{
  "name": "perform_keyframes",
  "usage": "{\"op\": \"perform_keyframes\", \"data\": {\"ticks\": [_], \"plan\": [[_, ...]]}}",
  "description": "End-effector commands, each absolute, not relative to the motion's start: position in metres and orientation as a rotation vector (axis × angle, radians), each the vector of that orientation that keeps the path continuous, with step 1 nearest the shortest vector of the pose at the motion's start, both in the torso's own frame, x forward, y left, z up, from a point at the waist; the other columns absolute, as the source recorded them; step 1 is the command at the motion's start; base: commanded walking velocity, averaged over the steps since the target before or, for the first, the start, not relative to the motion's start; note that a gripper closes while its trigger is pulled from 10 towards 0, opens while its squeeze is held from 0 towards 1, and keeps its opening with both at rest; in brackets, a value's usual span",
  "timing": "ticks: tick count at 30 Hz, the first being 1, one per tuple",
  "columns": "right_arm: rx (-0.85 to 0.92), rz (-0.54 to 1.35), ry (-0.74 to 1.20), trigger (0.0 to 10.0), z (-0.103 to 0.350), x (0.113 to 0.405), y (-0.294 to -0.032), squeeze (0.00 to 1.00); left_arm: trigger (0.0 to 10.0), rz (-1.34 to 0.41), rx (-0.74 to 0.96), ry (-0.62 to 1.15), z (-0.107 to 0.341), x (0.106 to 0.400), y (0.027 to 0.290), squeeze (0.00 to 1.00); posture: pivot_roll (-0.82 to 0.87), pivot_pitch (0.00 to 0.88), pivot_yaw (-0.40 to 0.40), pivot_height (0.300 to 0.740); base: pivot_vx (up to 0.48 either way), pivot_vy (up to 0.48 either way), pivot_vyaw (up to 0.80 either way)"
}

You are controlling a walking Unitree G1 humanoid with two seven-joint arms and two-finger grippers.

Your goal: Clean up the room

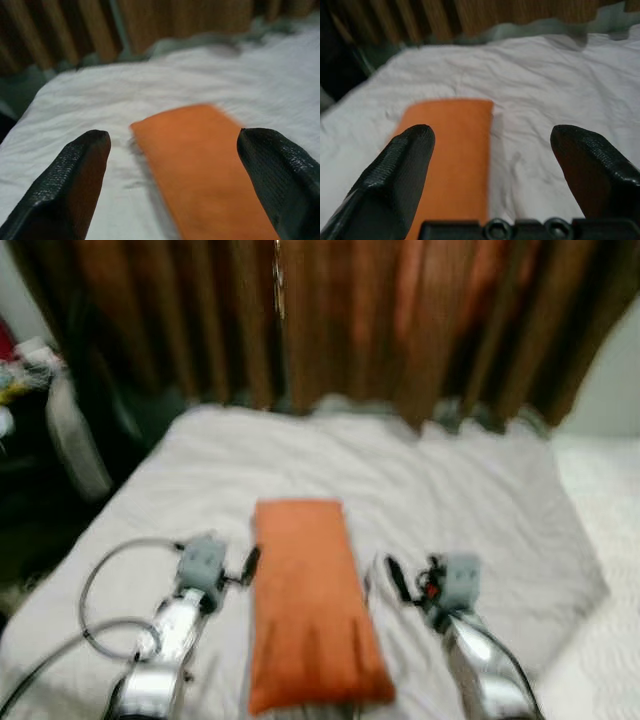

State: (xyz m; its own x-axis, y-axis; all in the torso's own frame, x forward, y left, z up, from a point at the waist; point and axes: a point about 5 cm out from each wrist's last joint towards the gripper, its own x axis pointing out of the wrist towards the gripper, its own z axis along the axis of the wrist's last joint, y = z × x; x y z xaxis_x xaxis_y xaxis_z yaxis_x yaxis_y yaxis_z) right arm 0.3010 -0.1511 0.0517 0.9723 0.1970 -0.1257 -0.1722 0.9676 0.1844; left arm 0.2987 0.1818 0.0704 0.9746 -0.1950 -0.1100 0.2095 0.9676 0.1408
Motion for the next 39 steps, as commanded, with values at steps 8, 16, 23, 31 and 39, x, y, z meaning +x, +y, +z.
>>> {"op": "perform_keyframes", "data": {"ticks": [8, 16, 23, 31, 39], "plan": [[0.397, 0.247, 0.255, 10.0, 0.057, 0.329, -0.123, 0.0, 10.0, -0.097, -0.004, 0.18, 0.075, 0.325, 0.212, 0.0, -0.02, 0.199, -0.009, 0.74, 0.0, 0.0, 0.0], [0.445, 0.319, 0.26, 10.0, 0.07, 0.34, -0.108, 0.0, 10.0, -0.046, -0.119, 0.204, 0.084, 0.333, 0.233, 0.0, 0.0, 0.488, -0.051, 0.74, 0.0, 0.0, 0.0], [0.543, 0.331, 0.195, 10.0, 0.088, 0.352, -0.093, 0.0, 10.0, -0.128, -0.253, 0.039, 0.117, 0.349, 0.22, 0.0, -0.03, 0.666, -0.075, 0.74, 0.0, 0.0, 0.0], [0.662, 0.289, 0.182, 10.0, 0.089, 0.354, -0.086, 0.0, 10.0, -0.191, -0.347, 0.026, 0.121, 0.354, 0.202, 0.0, -0.03, 0.692, -0.063, 0.74, 0.0, 0.0, 0.0], [0.671, 0.352, 0.175, 10.0, 0.089, 0.349, -0.07, 0.0, 10.0, -0.18, -0.381, 0.105, 0.099, 0.341, 0.195, 0.0, -0.03, 0.686, -0.05, 0.74, 0.0, 0.0, 0.0]]}}
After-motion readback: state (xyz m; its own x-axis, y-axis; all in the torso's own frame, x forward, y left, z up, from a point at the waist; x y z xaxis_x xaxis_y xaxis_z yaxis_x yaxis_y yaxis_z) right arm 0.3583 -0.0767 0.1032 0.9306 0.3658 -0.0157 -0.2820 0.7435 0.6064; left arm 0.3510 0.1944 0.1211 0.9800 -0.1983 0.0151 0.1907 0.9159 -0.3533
